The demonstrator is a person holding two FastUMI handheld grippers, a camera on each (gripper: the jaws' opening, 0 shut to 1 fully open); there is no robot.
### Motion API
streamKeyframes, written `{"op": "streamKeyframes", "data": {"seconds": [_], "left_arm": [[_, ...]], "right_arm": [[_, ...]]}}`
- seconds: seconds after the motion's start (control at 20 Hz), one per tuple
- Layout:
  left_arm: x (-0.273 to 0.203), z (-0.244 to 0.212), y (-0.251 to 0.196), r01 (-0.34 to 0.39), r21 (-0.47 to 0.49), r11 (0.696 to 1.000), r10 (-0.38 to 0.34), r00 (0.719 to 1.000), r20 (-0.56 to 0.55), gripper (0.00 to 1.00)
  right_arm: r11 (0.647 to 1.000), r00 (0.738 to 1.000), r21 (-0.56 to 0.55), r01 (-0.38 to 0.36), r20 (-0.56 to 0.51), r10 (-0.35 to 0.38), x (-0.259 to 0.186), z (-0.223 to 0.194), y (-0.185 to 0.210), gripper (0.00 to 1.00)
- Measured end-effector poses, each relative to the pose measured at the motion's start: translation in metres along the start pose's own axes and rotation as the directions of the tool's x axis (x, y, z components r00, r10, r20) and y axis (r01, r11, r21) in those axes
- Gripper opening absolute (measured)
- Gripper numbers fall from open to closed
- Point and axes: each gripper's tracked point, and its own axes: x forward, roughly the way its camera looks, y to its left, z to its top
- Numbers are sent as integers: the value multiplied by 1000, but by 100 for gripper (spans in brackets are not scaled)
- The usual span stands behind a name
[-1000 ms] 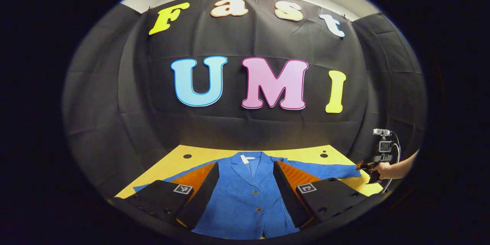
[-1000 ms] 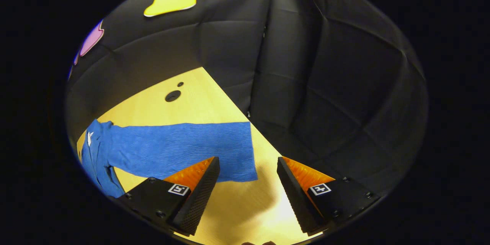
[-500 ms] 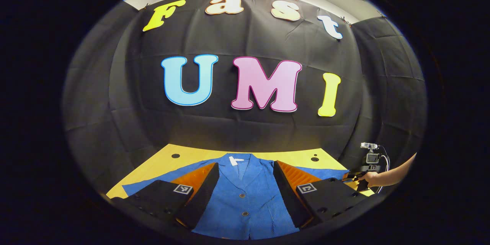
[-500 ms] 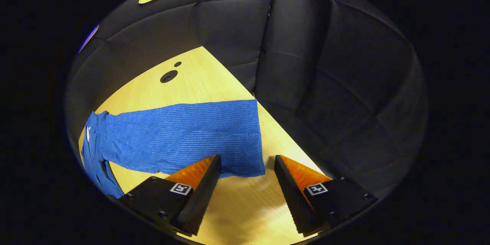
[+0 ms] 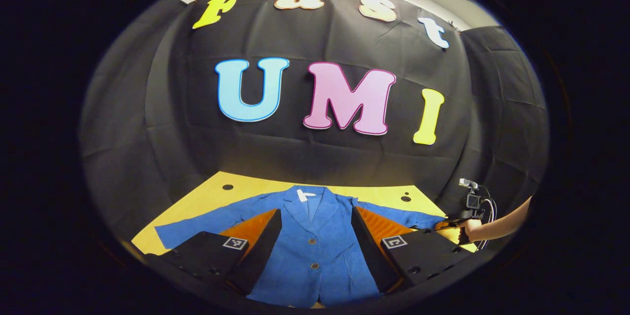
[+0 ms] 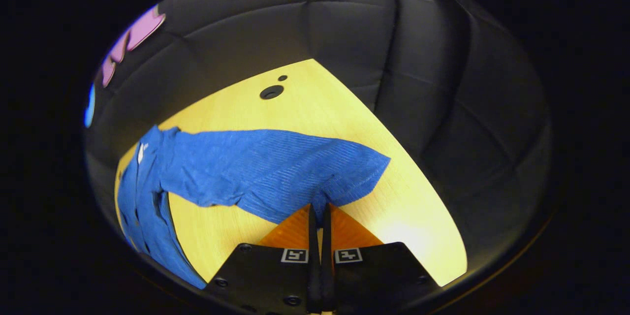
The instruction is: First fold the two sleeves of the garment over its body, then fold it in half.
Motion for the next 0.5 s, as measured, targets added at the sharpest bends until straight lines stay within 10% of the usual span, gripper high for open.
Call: {"op": "streamKeyframes", "data": {"seconds": [0.5], "left_arm": [[-32, -17, 56, -139, -70, 988, 138, 990, -27, 81]], "right_arm": [[915, 914, 82, -394, 141, 381, -65, 92, 240, 4]]}}
